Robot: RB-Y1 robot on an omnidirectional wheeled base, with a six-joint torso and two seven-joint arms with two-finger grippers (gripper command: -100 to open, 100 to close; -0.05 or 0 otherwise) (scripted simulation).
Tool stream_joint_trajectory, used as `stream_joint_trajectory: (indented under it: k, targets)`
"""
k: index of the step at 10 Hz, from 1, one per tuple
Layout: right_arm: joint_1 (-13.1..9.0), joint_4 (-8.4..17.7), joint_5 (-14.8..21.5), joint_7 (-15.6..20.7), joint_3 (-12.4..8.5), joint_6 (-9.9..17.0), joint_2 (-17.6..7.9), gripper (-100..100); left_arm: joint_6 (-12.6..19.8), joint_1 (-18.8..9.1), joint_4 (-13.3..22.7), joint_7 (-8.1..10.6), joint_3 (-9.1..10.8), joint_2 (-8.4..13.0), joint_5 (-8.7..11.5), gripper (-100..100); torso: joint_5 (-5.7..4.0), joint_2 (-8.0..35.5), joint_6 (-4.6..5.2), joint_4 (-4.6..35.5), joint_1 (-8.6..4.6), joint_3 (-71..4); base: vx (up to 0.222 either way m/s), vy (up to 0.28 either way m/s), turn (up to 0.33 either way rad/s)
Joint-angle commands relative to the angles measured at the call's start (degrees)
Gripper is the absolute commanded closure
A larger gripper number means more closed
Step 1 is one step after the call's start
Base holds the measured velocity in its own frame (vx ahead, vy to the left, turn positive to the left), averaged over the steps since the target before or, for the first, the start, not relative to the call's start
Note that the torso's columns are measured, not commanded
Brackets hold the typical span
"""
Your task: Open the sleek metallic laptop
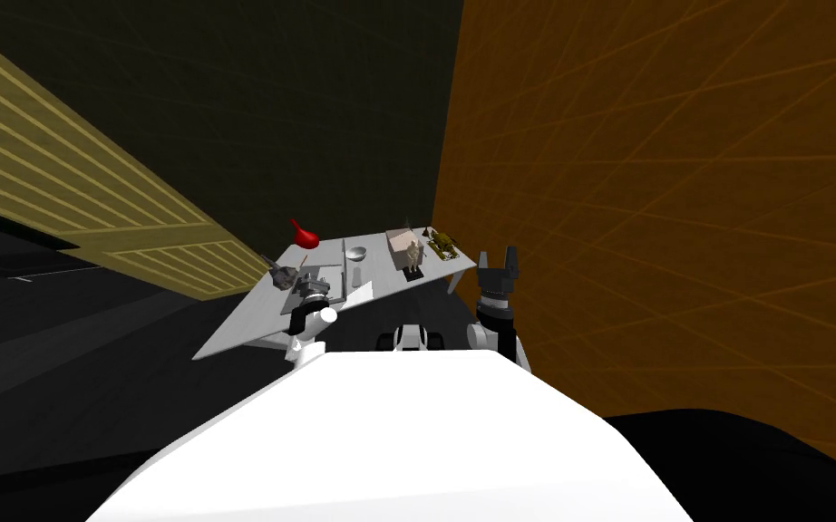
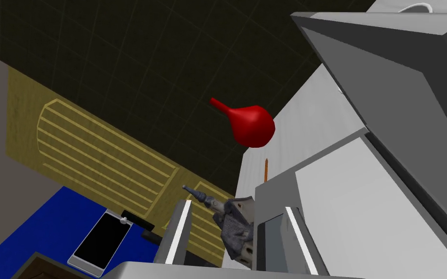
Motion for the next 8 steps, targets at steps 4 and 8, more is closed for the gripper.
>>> stream_joint_trajectory:
  k: [4, 8]
  targets:
    - [0.0, 0.0, 0.0, 0.0, 0.0, 0.0, 0.0, 0, -1.28, 4.87, -1.83, 3.02, -6.06, 2.77, 1.21, 100, 0.02, 0.21, 0.05, 0.06, 0.07, 0.12, 0.053, -0.035, 0.141]
    - [0.0, 0.0, 0.0, 0.0, 0.0, 0.0, 0.0, 0, -1.83, 6.76, -2.34, 4.23, -8.54, 4.09, 1.74, 100, 0.01, 0.17, 0.05, 0.04, 0.04, 0.1, 0.042, -0.03, 0.114]
